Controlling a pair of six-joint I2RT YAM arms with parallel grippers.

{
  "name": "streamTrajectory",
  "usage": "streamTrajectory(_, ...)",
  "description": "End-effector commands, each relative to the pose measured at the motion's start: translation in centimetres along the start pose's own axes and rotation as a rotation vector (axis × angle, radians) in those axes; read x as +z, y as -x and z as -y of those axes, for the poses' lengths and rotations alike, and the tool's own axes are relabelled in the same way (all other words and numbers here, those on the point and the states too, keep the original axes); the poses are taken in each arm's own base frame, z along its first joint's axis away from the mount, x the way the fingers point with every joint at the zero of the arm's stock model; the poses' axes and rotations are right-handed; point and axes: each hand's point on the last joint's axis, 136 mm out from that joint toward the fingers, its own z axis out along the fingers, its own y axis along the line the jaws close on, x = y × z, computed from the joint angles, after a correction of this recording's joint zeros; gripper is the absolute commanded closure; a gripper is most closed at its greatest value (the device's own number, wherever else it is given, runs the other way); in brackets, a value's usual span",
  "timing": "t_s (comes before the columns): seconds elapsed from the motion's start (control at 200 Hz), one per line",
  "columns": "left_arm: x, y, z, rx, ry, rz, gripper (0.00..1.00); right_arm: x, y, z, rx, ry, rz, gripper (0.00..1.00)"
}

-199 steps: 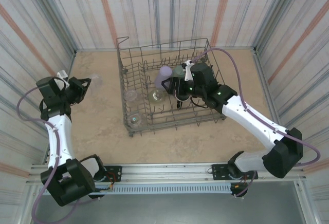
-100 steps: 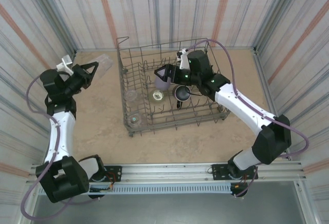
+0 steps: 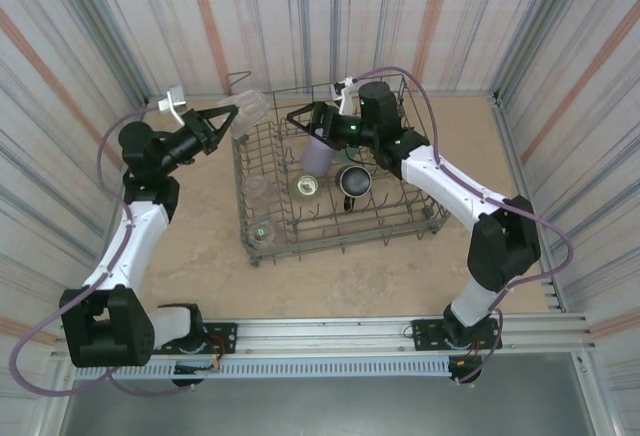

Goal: Load the cups into the dish rack

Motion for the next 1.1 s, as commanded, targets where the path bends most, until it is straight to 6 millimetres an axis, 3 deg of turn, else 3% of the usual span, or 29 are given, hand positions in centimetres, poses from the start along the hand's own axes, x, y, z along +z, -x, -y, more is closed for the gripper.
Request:
streamTrajectory(0.0, 1.0, 0.8, 2.5, 0.075, -0.090, 0.030, 1.00, 0.5, 1.2, -2.1, 0.026, 0.111, 0.014, 0.01)
streamTrajectory(0.351, 2.8, -0.6, 1.9, 0.102, -0.130, -0.013, 1.00, 1.1, 2.6, -3.5, 0.134, 0.213, 0.090, 0.01)
streamTrajectory(0.596, 3.7, -1.4, 1.6, 0.102, -0.148, -0.036, 1.00, 2.3, 2.8, -2.1, 0.197, 0.162, 0.125, 0.01)
streamTrajectory(0.922, 4.1, -2.9, 1.4, 0.103, -0.154, -0.083, 1.00, 3.7, 2.7, -2.2, 0.222, 0.172, 0.116, 0.00)
streamTrajectory(1.097, 4.2, -3.7, 1.0, 0.113, -0.150, -0.105, 1.00, 4.1, 3.0, -2.2, 0.249, 0.192, 0.128, 0.11)
